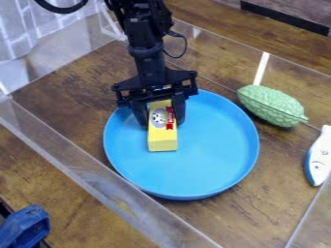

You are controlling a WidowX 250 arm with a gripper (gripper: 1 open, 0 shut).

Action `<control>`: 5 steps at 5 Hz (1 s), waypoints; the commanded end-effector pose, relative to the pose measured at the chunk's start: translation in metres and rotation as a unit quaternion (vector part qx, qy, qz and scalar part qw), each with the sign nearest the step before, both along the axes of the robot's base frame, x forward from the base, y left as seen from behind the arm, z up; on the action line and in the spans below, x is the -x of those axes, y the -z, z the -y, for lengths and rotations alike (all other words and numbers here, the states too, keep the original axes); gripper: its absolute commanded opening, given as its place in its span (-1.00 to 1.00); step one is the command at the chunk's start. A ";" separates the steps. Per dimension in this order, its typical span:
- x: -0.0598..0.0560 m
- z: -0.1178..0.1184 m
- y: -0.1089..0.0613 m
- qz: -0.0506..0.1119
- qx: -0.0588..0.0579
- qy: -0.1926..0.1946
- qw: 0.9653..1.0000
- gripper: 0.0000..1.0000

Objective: Remove the yellow brick from inside the blue tray and put it on the table

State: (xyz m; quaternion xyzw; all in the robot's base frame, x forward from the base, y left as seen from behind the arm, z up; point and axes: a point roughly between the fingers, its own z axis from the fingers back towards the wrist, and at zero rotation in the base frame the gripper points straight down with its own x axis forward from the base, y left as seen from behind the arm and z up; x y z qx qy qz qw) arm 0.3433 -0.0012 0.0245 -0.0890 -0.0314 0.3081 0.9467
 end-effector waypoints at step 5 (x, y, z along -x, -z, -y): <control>-0.005 0.017 -0.027 -0.005 -0.047 -0.028 0.998 -1.00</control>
